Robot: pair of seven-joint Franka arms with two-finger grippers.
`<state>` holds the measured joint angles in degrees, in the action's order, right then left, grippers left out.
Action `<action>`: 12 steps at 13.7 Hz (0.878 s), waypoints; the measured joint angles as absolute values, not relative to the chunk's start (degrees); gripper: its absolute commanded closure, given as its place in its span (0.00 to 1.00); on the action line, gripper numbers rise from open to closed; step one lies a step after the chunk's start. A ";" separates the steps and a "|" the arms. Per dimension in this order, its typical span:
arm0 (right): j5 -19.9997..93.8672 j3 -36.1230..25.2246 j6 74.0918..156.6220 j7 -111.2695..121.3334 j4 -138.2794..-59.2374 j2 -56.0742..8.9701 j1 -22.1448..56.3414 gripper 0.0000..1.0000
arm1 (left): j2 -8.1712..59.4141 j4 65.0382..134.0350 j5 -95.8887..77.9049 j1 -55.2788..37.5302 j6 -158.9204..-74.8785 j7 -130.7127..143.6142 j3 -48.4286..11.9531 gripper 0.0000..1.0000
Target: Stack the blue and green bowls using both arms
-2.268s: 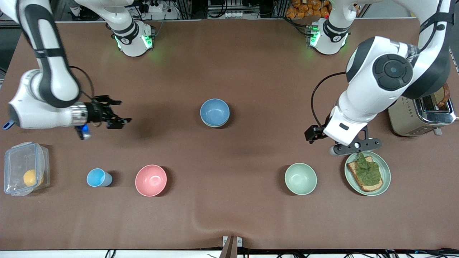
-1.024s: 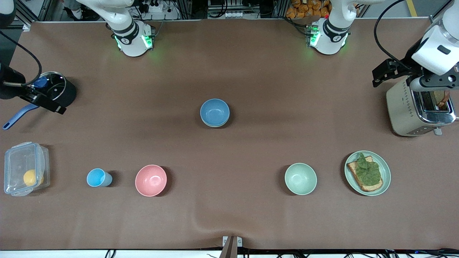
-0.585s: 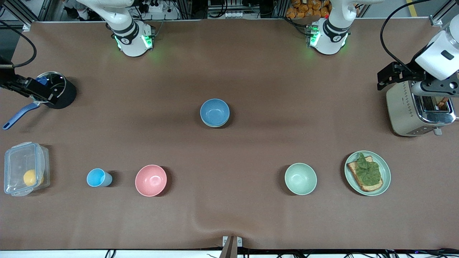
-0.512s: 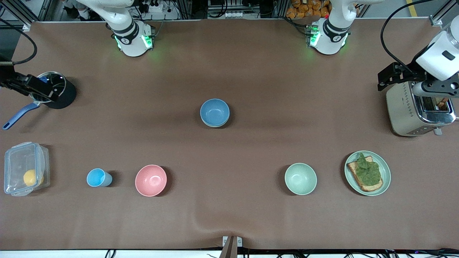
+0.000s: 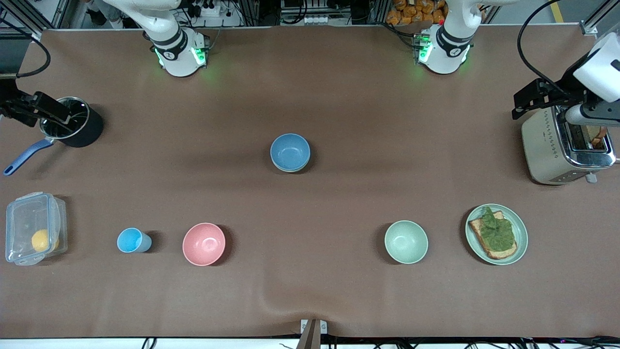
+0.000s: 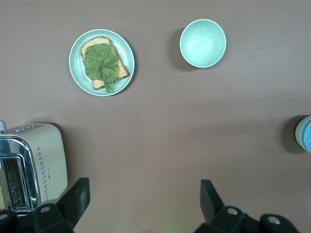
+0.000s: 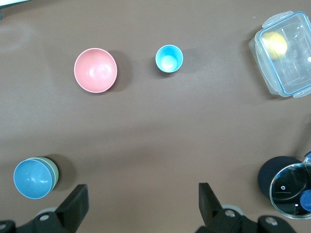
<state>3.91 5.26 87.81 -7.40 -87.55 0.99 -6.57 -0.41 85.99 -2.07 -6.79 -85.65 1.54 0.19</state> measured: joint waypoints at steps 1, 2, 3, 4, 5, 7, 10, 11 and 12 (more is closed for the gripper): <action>3.89 5.36 87.75 -7.36 -87.56 0.98 -6.46 0.00 | -0.59 85.99 -2.07 -6.76 -85.52 1.54 0.21 0.00; 3.87 5.49 87.64 -7.36 -87.58 0.99 -6.11 0.00 | -0.62 85.99 -2.07 -6.75 -85.42 1.54 0.21 0.00; 3.84 5.65 87.52 -7.37 -87.59 0.99 -5.73 0.00 | -0.61 86.02 -2.07 -6.76 -85.35 1.54 0.19 0.00; 3.78 5.76 87.50 -7.38 -87.59 0.99 -5.47 0.00 | -0.61 86.03 -2.08 -6.76 -85.34 1.54 0.15 0.00; 3.72 5.80 87.50 -7.38 -87.60 0.99 -5.32 0.00 | -0.61 86.03 -2.08 -6.77 -85.33 1.54 0.11 0.00; 3.66 5.81 87.50 -7.38 -87.61 0.99 -4.99 0.00 | -0.60 86.04 -2.08 -6.80 -85.30 1.54 0.04 0.00; 3.59 5.81 87.48 -7.38 -87.61 0.99 -4.77 0.00 | -0.61 86.05 -2.08 -6.82 -85.28 1.54 0.01 0.00; 3.58 5.81 87.44 -7.38 -87.61 0.99 -4.76 0.00 | -0.61 86.06 -2.08 -6.82 -85.21 1.54 0.00 0.00; 3.57 5.81 87.40 -7.38 -87.61 0.99 -4.76 0.00 | -0.61 86.06 -2.08 -6.82 -85.08 1.54 0.01 0.00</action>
